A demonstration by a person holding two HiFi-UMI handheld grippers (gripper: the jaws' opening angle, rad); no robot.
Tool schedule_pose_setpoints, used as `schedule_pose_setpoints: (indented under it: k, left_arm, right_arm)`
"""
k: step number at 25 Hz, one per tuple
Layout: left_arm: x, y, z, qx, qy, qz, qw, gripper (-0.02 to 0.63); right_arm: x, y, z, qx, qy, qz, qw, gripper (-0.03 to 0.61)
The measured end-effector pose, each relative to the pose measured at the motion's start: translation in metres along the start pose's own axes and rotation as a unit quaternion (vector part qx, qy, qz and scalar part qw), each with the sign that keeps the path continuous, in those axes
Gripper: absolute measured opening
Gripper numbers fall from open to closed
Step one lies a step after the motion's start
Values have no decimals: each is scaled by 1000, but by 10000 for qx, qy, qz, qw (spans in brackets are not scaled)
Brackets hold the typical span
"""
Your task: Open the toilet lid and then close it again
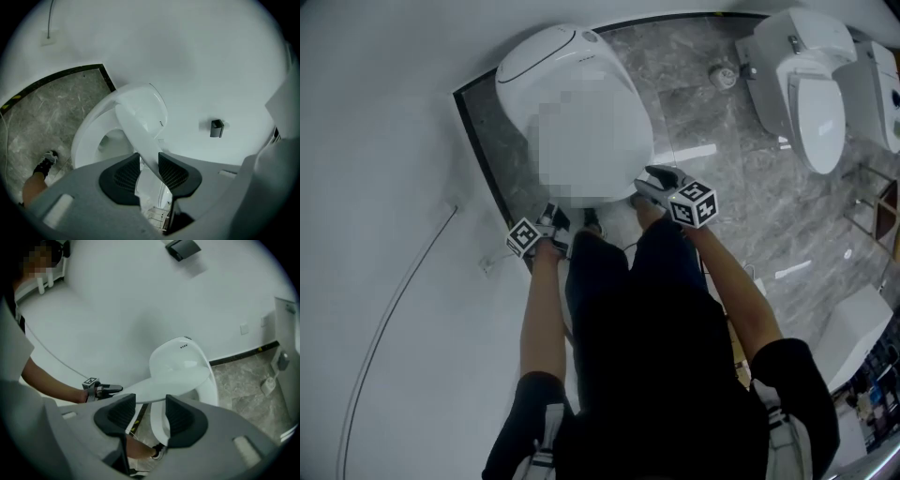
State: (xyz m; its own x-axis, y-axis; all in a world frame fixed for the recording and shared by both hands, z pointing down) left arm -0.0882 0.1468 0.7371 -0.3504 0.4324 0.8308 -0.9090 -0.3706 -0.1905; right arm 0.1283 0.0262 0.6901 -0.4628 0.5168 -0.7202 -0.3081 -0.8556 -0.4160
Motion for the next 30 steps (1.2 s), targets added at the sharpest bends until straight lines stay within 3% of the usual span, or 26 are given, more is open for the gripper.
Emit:
schedule_pose_setpoints:
  k: [2, 5, 9, 12, 15, 20, 23, 30]
  left_arm:
    - [-2, 3, -1, -79, 32, -31, 10000, 124]
    - [-7, 7, -2, -129, 14, -124, 9998, 124]
    - [-16, 17, -1, -5, -186, -91, 9998, 124]
    - [-21, 23, -3, 274, -285, -29, 9992, 124]
    - [-25, 30, -4, 506, -386, -13, 9980, 126]
    - [-30, 45, -2, 866, -591, 28, 9945, 135]
    - [-35, 50, -2, 1069, -666, 148, 9919, 137]
    - [-49, 71, -3, 1298, -643, 372, 9888, 156]
  right_arm:
    - [7, 4, -2, 216, 6, -660, 9976, 201]
    - [24, 6, -1, 582, -65, -1798, 9820, 201]
    - [41, 13, 3, 831, -497, -3054, 9473, 201]
    - [51, 20, 12, 910, -954, -3691, 9200, 202]
    - [62, 20, 26, 980, -1169, -3813, 9118, 202]
    - [69, 34, 40, 837, -1453, -3654, 9156, 219]
    - [74, 45, 43, 730, -1493, -3434, 9244, 221]
    - [85, 73, 48, 452, -1717, -3152, 9323, 224]
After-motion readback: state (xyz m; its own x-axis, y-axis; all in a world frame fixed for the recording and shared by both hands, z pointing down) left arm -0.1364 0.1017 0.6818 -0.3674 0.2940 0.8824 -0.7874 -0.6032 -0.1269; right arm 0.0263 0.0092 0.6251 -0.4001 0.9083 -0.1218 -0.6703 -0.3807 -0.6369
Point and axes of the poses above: the fingertips, and each gripper's own axes: z forward along the fingers, x to its left, y out of its top, the point moved 1 cm from there along -z, backward along the fingers, and after that the axes turned 9 degrees about z, right-handed, at the moved point
